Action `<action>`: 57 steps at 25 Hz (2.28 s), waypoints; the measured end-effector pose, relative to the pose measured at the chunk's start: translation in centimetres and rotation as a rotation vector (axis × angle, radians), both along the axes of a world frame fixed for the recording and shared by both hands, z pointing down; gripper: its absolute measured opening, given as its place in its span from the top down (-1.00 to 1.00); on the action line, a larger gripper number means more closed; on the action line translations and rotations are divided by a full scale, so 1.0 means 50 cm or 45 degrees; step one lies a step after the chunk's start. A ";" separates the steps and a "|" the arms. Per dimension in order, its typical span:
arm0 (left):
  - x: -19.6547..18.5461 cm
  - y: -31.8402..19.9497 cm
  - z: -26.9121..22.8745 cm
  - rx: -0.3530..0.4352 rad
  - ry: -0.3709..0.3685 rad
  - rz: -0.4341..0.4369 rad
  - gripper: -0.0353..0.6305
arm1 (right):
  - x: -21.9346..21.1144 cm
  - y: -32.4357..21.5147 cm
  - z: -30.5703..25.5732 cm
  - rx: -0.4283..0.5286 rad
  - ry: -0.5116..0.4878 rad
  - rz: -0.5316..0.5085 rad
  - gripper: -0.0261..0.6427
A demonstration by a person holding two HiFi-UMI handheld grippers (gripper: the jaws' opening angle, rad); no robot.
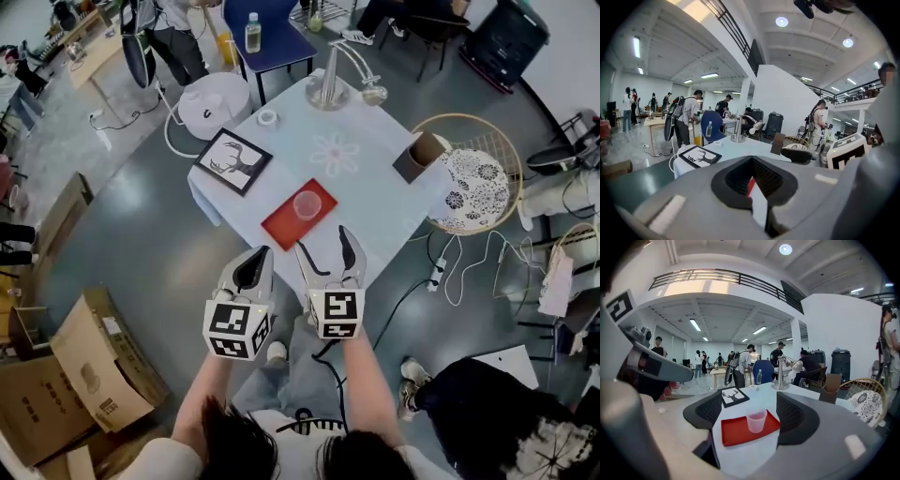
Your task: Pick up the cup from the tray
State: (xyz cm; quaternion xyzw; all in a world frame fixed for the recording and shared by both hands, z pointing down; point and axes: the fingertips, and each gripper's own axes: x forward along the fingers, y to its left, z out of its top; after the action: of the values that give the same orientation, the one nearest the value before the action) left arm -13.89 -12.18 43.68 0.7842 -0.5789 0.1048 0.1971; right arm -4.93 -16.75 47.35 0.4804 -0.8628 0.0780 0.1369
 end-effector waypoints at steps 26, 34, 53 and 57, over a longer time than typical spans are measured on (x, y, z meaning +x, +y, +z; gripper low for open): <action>-0.021 -0.115 0.187 -0.194 0.061 -0.156 0.89 | -0.064 -0.194 0.279 -0.228 0.178 -0.027 -0.06; -0.041 -0.108 0.193 -0.210 0.045 -0.188 0.89 | -0.071 -0.188 0.250 -0.176 0.173 -0.048 -0.04; 0.103 -0.092 0.149 -0.156 0.033 0.009 0.89 | 0.159 -0.131 0.172 -0.104 0.192 0.208 -0.02; 0.129 -0.094 0.150 -0.148 0.035 0.004 0.89 | 0.197 -0.125 0.193 -0.126 0.202 0.234 -0.02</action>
State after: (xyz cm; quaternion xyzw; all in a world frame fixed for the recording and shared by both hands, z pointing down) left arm -7.43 -16.86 51.19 0.7739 -0.5677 0.1278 0.2499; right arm 4.91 -22.99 57.02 0.5546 -0.7968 0.0945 0.2205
